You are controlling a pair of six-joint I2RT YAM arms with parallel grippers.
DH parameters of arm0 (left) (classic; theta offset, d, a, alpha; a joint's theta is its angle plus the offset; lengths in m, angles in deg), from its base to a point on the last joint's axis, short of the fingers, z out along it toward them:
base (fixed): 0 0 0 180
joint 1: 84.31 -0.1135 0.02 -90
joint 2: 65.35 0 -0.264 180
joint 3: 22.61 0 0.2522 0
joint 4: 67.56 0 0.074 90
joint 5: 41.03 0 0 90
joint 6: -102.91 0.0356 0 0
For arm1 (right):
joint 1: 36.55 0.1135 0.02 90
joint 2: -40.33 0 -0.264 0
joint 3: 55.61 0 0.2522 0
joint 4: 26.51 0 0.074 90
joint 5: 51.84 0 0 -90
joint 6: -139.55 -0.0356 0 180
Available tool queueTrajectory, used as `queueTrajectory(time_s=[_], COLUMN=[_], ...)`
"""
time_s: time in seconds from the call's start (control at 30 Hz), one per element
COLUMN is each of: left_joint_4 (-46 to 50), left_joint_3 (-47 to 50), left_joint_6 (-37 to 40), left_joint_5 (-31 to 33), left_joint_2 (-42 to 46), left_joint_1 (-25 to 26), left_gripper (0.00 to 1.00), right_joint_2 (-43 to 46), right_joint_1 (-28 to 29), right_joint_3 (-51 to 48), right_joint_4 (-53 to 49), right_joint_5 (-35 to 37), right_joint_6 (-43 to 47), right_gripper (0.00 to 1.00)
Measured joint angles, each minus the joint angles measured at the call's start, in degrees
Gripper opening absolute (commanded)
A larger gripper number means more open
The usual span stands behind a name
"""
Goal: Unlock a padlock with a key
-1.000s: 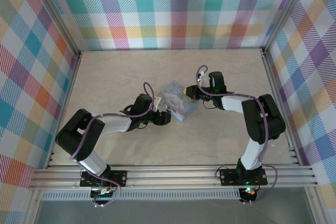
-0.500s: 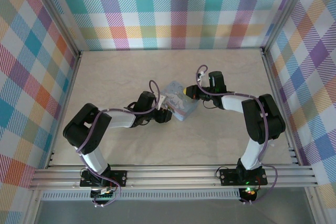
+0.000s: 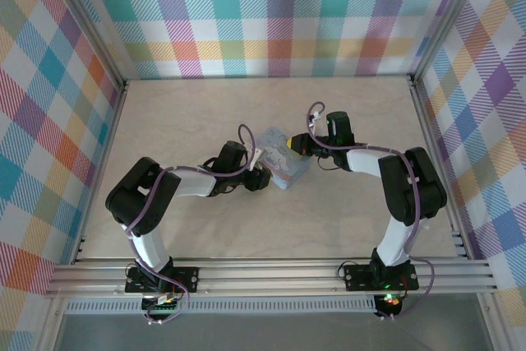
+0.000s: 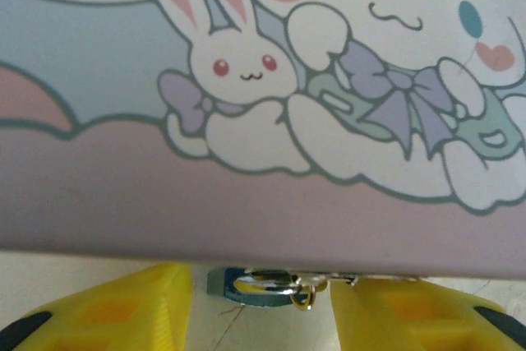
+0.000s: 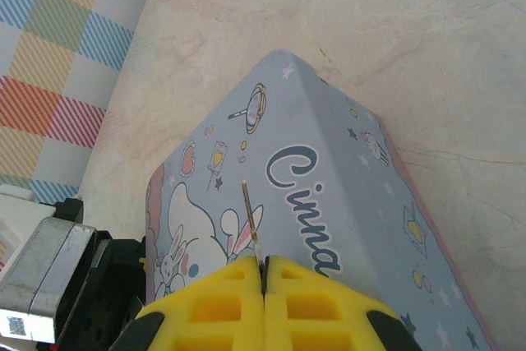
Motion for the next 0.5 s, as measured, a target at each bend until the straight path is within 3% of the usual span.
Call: queueTrajectory(time_s=[0.5], left_joint_4=[-0.57], left_joint_3=[-1.18], left_joint_6=[-1.14], left_joint_5=[-4.46], left_joint_2=[-1.99], left_joint_1=[-0.37], left_gripper=[0.41], right_joint_2=[-0.09], right_joint_1=[-0.04], right_joint_3=[0.15], right_joint_4=[0.09], right_joint_5=[0.33], right_joint_6=[0.39], right_gripper=[0.0])
